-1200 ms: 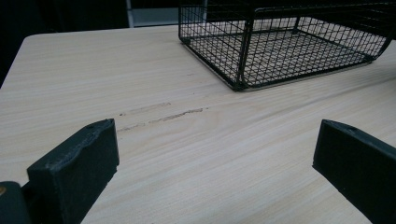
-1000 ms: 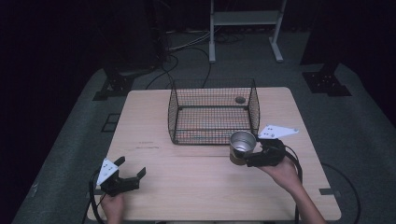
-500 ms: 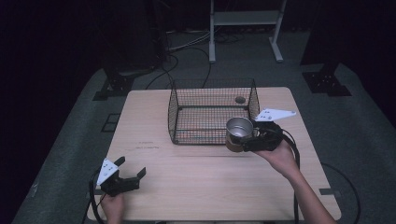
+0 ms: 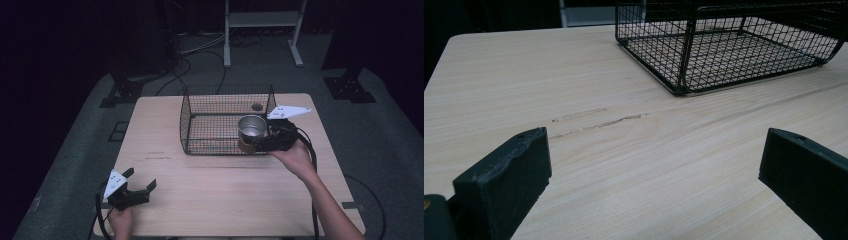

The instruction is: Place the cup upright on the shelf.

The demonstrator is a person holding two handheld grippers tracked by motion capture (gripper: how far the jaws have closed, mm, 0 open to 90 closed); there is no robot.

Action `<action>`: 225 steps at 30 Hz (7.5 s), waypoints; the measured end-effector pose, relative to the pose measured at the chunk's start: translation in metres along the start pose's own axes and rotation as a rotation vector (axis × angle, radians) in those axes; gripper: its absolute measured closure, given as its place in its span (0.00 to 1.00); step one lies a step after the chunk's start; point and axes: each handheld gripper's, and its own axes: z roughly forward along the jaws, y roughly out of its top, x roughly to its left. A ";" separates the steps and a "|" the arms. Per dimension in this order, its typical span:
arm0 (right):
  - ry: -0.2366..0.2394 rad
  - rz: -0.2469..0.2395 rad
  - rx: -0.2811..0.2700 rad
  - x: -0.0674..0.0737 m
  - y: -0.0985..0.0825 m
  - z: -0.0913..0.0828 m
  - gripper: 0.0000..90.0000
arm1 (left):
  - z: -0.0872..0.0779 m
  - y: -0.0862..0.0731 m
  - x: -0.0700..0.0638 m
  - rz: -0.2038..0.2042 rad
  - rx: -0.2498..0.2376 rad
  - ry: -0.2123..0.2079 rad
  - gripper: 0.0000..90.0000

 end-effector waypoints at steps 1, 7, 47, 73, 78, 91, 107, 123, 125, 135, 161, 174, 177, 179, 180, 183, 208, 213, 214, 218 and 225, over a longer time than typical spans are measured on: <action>-0.001 0.000 0.001 0.000 0.002 0.001 0.20 | 0.000 0.000 0.000 0.000 -0.001 0.000 0.00; -0.010 -0.005 -0.001 -0.002 0.012 0.007 0.20 | 0.000 0.000 0.000 -0.003 0.004 0.002 0.00; -0.088 0.002 0.067 -0.036 0.069 0.063 0.20 | 0.000 0.000 0.000 -0.007 -0.001 -0.002 0.00; -0.107 0.065 0.124 -0.059 0.078 0.113 0.20 | 0.000 0.000 0.001 -0.004 0.002 -0.003 0.00; -0.106 0.068 0.139 -0.061 0.074 0.123 0.20 | 0.000 0.000 0.001 0.000 0.008 -0.003 0.00; -0.095 0.102 0.171 -0.068 0.064 0.144 0.20 | 0.000 0.000 0.001 -0.002 0.009 -0.002 0.00; -0.085 0.116 0.196 -0.077 0.051 0.163 0.20 | 0.001 0.001 0.001 -0.005 0.008 -0.003 0.00; -0.083 0.146 0.258 -0.084 0.033 0.181 0.20 | 0.001 0.001 0.001 -0.009 0.010 0.000 0.00; -0.085 0.149 0.262 -0.085 0.031 0.181 0.20 | 0.001 0.001 0.001 -0.009 0.011 -0.001 0.00; -0.082 0.146 0.299 -0.088 0.024 0.188 0.20 | 0.002 0.001 0.001 -0.008 0.013 -0.003 0.00; -0.095 0.111 0.406 -0.092 0.012 0.198 0.19 | 0.002 0.001 0.001 -0.011 0.009 -0.003 0.00; -0.101 0.071 0.463 -0.086 0.009 0.202 0.18 | 0.001 0.001 0.001 -0.008 0.011 -0.003 0.00; -0.101 0.065 0.466 -0.086 0.009 0.201 0.18 | 0.001 0.001 0.001 -0.010 0.010 -0.002 0.00; -0.102 0.065 0.470 -0.086 0.009 0.200 0.18 | 0.001 0.001 0.001 -0.009 0.010 -0.002 0.00; -0.102 0.062 0.469 -0.086 0.009 0.200 0.18 | 0.001 0.001 0.001 -0.008 0.011 -0.002 0.00; -0.105 0.055 0.469 -0.086 0.008 0.198 0.18 | 0.001 0.001 0.001 -0.007 0.012 -0.003 0.00; -0.111 0.006 0.506 -0.079 0.009 0.192 0.14 | 0.002 0.001 0.001 -0.014 0.008 0.000 0.00; -0.104 0.007 0.500 -0.079 0.009 0.191 0.14 | 0.002 0.001 0.001 -0.013 0.012 0.002 0.00; -0.105 0.011 0.497 -0.079 0.010 0.191 0.13 | 0.002 0.001 0.001 -0.013 0.011 0.002 0.00; -0.101 0.015 0.479 -0.079 0.011 0.187 0.12 | 0.002 0.001 0.001 -0.014 0.013 0.003 0.00; -0.091 0.045 0.417 -0.081 0.021 0.176 0.12 | 0.002 0.001 0.001 -0.016 0.015 0.003 0.00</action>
